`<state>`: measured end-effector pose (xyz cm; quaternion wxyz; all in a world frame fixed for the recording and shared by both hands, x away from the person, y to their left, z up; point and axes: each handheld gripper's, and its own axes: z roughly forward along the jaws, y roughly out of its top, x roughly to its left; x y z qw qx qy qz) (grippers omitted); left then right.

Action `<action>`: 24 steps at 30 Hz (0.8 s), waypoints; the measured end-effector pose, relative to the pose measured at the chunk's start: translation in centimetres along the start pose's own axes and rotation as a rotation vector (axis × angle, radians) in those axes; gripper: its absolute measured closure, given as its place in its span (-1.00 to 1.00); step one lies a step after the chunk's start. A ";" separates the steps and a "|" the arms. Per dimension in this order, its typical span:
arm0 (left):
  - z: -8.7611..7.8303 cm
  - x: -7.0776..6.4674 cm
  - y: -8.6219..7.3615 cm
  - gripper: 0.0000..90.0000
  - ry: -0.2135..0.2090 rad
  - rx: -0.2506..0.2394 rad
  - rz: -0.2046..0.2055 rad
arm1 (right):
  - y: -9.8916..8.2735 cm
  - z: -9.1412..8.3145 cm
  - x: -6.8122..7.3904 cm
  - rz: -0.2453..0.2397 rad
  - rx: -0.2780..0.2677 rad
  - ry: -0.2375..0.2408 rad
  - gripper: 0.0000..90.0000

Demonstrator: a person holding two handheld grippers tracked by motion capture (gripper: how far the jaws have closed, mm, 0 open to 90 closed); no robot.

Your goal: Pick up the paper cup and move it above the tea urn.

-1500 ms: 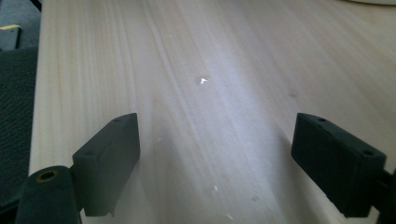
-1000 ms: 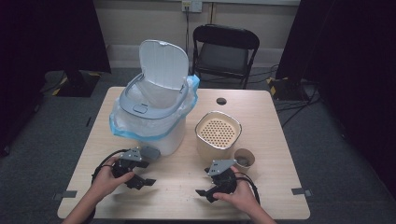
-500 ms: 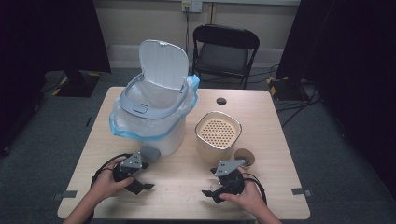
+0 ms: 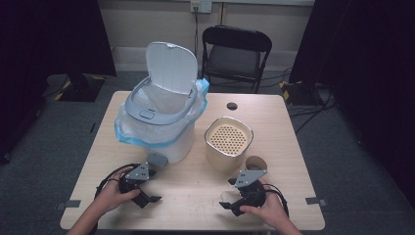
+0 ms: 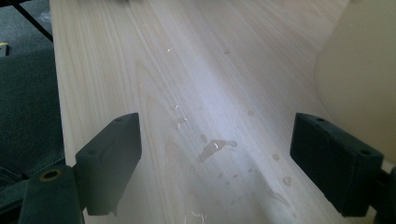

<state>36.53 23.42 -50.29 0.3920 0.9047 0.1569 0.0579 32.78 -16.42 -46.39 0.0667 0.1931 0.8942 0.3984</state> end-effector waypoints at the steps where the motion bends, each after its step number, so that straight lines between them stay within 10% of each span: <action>1: 0.0 0.0 0.0 -0.93 -0.001 0.001 -0.001 | -0.2 -0.1 0.1 0.003 0.003 0.003 -0.65; 24: 0.1 -0.2 0.0 -1.00 -0.005 0.007 0.007 | -2.4 -3.3 -0.1 0.038 -0.013 -0.021 -0.64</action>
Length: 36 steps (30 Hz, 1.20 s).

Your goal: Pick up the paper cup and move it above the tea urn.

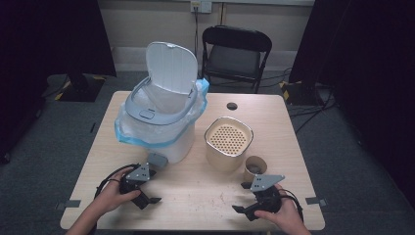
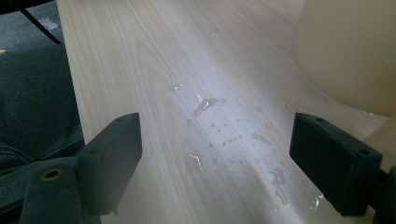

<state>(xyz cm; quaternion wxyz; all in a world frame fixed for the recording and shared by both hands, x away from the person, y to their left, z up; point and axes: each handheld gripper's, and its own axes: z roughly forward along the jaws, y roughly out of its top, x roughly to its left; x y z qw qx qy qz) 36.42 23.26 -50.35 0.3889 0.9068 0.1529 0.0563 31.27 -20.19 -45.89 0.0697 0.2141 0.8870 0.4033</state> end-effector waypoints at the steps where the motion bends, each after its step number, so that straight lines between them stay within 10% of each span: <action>1: 0.0 0.0 0.0 -1.00 -0.001 -0.003 0.000 | -0.1 -0.1 0.0 0.004 0.002 0.004 -0.63; 20: 0.0 0.0 0.0 -1.00 -0.004 -0.002 0.000 | -2.6 -2.3 -0.8 0.038 0.028 -0.035 -0.62; 36: 0.0 0.1 0.0 -1.00 -0.008 0.002 0.008 | -4.4 -3.1 -3.4 0.123 0.002 -0.178 -0.65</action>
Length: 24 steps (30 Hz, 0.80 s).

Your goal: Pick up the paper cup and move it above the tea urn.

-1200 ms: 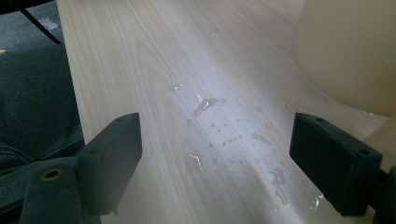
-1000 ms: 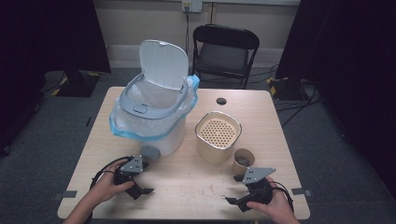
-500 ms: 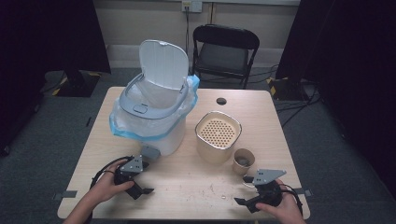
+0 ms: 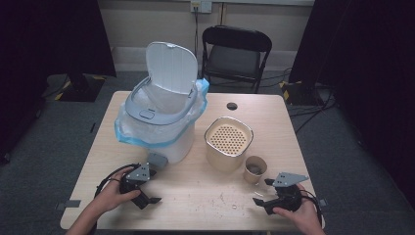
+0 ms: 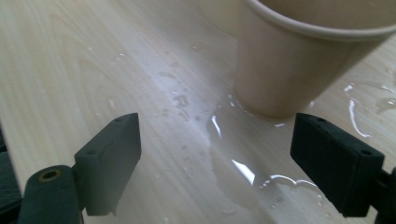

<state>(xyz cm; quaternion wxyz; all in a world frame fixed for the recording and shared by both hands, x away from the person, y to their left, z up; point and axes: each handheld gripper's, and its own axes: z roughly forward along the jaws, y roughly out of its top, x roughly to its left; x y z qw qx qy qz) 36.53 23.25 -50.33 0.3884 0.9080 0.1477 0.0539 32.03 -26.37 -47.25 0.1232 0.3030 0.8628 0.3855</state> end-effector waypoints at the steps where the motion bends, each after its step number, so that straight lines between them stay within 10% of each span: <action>1: 0.0 0.0 0.0 -1.00 0.000 0.006 0.002 | -0.1 0.0 -0.3 0.010 0.003 -0.012 -0.65; 24: 0.0 0.1 0.0 -1.00 -0.007 -0.001 0.005 | 1.0 1.9 -3.0 0.061 -0.054 -0.100 -0.61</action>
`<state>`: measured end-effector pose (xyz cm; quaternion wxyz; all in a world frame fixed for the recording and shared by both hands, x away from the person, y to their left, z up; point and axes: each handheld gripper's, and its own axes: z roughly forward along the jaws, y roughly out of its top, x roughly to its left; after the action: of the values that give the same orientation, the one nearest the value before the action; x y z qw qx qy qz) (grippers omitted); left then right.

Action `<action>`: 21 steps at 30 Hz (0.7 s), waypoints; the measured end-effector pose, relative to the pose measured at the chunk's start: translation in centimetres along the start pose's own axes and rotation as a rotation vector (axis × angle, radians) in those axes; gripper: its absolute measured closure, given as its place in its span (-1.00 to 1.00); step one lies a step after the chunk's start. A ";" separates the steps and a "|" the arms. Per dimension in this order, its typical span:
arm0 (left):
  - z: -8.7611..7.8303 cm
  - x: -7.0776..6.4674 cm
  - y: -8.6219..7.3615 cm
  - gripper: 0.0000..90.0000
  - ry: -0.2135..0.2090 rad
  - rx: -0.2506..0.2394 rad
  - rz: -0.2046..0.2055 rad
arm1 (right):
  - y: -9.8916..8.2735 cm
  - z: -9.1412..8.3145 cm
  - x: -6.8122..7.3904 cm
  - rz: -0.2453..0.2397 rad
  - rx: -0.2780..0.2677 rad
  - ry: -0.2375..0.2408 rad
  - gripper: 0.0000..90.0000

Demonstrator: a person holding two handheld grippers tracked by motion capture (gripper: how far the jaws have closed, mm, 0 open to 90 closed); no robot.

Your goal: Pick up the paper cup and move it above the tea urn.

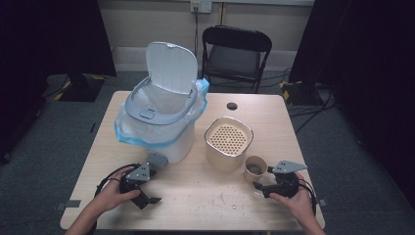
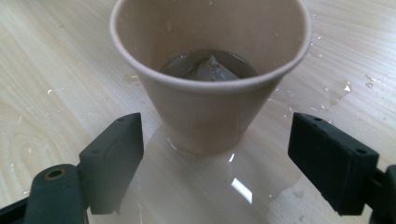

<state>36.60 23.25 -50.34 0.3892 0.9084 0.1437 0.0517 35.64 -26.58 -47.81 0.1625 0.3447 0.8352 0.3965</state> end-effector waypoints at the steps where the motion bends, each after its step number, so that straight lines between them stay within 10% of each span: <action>1: 0.0 0.0 0.0 -1.00 0.000 0.000 0.000 | 0.1 0.2 0.0 -0.004 0.000 0.000 -0.61; 21: 0.0 0.1 0.0 -1.00 -0.010 0.005 0.008 | 0.7 2.3 -0.2 0.008 -0.034 0.055 -0.56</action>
<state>36.70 23.27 -50.32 0.3873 0.9102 0.1383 0.0484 37.36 -25.18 -48.71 0.1438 0.3341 0.8313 0.4204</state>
